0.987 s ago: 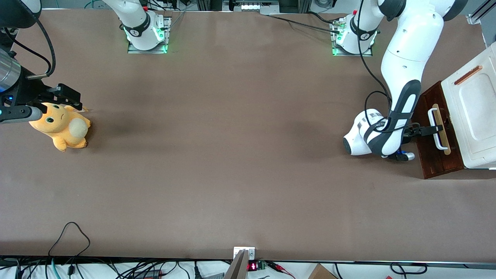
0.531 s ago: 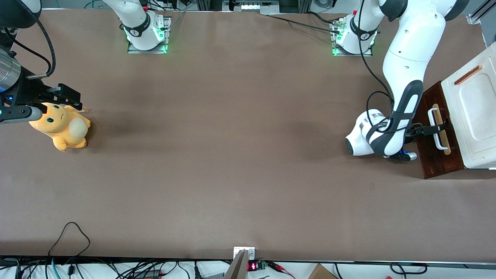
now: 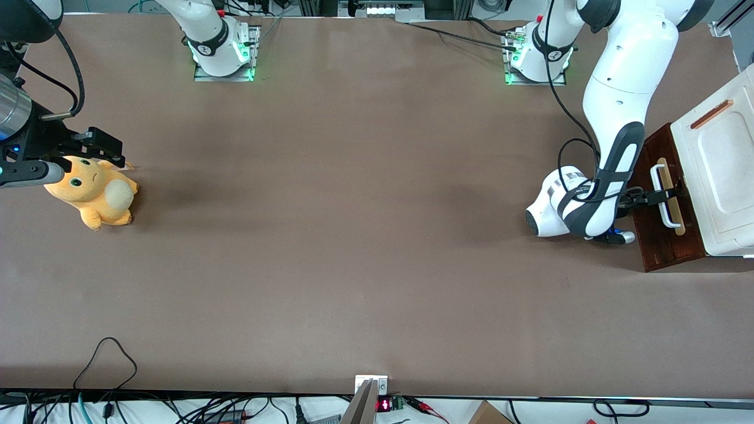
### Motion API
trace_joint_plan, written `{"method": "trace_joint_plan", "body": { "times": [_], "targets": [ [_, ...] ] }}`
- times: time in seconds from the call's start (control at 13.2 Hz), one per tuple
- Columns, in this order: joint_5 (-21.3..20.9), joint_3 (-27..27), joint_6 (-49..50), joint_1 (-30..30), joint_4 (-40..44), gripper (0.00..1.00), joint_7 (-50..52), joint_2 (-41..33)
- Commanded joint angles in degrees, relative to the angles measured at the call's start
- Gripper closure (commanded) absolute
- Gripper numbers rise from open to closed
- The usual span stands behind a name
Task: Open lower drawer with left arm only
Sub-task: 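Align the left gripper fingers around the white bar handle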
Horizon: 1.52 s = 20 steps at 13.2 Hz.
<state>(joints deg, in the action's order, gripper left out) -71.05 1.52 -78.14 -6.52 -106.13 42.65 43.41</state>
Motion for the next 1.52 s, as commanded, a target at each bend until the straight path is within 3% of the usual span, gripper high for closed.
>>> {"method": "trace_joint_plan", "body": {
  "times": [0.0,1.44],
  "targets": [
    [-2.2,0.4,-0.1,0.6,-0.2,0.37,0.1,0.0],
    [-1.8,0.4,-0.2,0.5,-0.2,0.66,0.1,0.1]
  ]
}}
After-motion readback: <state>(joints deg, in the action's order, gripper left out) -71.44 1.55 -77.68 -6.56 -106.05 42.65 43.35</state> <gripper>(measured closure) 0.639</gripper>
